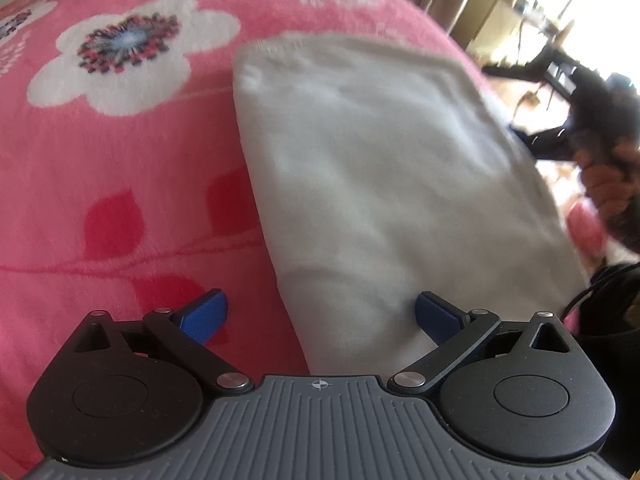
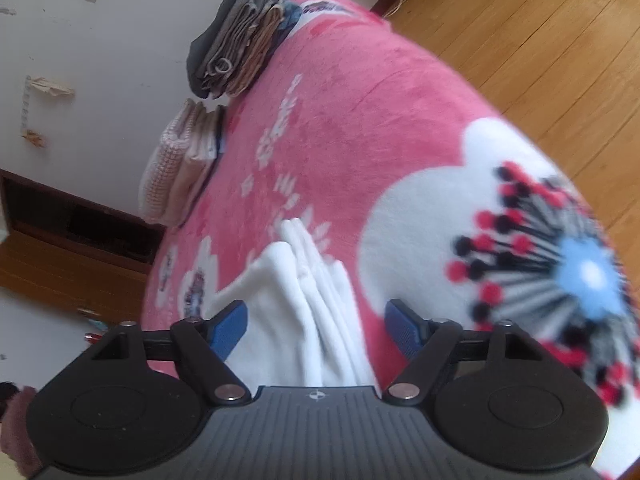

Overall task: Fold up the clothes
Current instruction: 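Roll both grippers and lower them toward the sweatshirt's folded end, then close both grippers on the folded sweatshirt's end and lift it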

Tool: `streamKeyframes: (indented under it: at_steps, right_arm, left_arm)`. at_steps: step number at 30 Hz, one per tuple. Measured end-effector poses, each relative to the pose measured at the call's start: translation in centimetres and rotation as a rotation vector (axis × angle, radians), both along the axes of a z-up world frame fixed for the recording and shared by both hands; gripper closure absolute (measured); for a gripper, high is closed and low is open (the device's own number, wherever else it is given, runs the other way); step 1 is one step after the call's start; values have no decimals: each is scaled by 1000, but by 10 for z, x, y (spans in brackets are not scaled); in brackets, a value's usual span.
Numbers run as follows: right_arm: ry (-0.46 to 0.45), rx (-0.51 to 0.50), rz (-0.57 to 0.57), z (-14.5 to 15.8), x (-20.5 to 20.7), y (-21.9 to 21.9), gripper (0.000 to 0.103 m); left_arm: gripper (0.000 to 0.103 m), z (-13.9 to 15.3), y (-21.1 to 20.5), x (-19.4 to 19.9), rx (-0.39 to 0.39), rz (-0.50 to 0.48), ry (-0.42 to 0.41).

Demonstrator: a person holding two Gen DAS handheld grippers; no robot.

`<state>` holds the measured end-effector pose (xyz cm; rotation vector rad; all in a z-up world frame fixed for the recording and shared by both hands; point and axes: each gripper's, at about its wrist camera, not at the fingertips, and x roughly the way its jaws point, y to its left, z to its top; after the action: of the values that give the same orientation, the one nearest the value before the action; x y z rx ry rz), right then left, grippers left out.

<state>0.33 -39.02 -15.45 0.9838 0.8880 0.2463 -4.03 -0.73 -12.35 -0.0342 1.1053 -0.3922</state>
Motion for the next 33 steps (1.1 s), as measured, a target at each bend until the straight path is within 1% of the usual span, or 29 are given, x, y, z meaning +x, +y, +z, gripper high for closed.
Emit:
streamKeyframes:
  at_steps: [1, 4, 8, 10, 12, 15, 17, 19, 23, 25, 28, 29, 30, 31, 33]
  right_arm:
    - [-6, 0, 11, 0, 1, 2, 15]
    - [-19, 2, 72, 1, -4, 6, 15]
    - [3, 27, 169, 1, -20, 11, 15]
    - [27, 52, 217, 0, -27, 14, 15]
    - [39, 72, 252, -1, -32, 16, 15]
    - [45, 109, 262, -5, -26, 15, 14]
    - [41, 150, 259, -9, -16, 14, 14]
    - [34, 187, 256, -12, -6, 14, 14]
    - [-1, 225, 252, -16, 20, 23, 14]
    - [-13, 227, 248, -17, 32, 30, 14]
    - [-34, 195, 260, -14, 40, 39, 15]
    - [-38, 177, 275, -13, 39, 40, 17]
    - [-37, 163, 292, -11, 37, 40, 21]
    - [-26, 158, 314, -11, 34, 39, 25]
    - [-6, 153, 354, -11, 28, 37, 30]
  left_arm:
    - [2, 3, 5, 0, -29, 15, -14]
    - [2, 4, 21, 6, -144, 54, -13]
    - [4, -12, 30, 18, -262, 100, 55]
    - [4, -18, 34, 22, -322, 127, 67]
    - [4, -21, 38, 29, -385, 137, 66]
    - [7, -25, 40, 45, -470, 128, 76]
    - [8, -29, 36, 61, -501, 111, 91]
    - [8, -34, 32, 76, -509, 98, 110]
    - [7, -41, 22, 104, -540, 71, 115]
    - [5, -45, 21, 112, -562, 79, 125]
    - [5, -48, 21, 112, -600, 87, 119]
    - [9, -48, 21, 108, -596, 75, 106]
    - [12, -48, 21, 103, -587, 64, 95]
    - [17, -48, 22, 99, -582, 54, 86]
    - [21, -50, 28, 94, -592, 44, 89]
